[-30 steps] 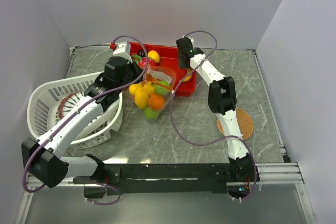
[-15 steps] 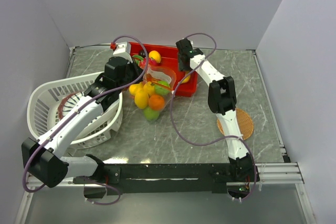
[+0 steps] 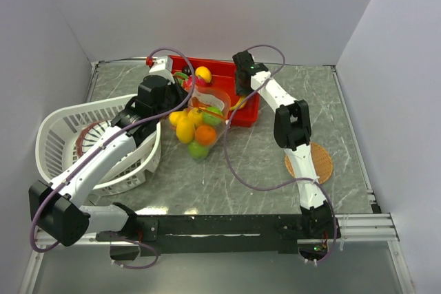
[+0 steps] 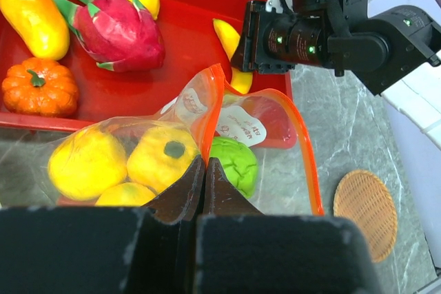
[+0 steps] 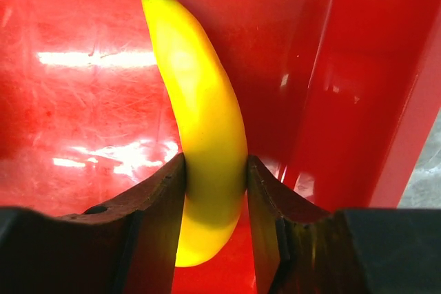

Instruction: Place the food in the zip-top bag and seal the zipper

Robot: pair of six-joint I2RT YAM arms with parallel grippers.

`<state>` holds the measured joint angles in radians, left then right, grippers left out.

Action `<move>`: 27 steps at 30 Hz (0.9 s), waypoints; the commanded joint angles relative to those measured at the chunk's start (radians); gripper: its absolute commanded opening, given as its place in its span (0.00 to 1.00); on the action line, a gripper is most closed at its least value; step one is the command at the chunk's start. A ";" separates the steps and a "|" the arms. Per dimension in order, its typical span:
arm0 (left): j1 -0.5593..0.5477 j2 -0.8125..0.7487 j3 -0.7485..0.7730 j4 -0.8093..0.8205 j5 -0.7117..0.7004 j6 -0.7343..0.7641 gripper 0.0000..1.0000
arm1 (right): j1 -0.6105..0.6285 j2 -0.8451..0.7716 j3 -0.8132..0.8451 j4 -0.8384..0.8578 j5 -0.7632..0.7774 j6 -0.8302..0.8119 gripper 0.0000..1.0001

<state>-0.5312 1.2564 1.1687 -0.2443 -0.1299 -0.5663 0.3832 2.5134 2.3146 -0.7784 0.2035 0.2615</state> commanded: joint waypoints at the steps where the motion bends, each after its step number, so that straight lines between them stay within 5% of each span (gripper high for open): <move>1: 0.002 -0.015 0.008 0.057 0.038 -0.012 0.01 | -0.012 -0.148 0.011 0.030 -0.026 0.021 0.25; 14: 0.002 -0.020 0.025 0.043 0.078 0.006 0.01 | -0.009 -0.455 -0.049 0.120 0.092 -0.024 0.14; 27: 0.002 -0.017 0.060 0.022 0.075 0.019 0.01 | 0.198 -0.861 -0.492 0.329 0.261 -0.106 0.12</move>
<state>-0.5312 1.2564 1.1744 -0.2535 -0.0750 -0.5625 0.5289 1.7714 1.9495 -0.5808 0.3985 0.2192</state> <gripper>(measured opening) 0.024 0.444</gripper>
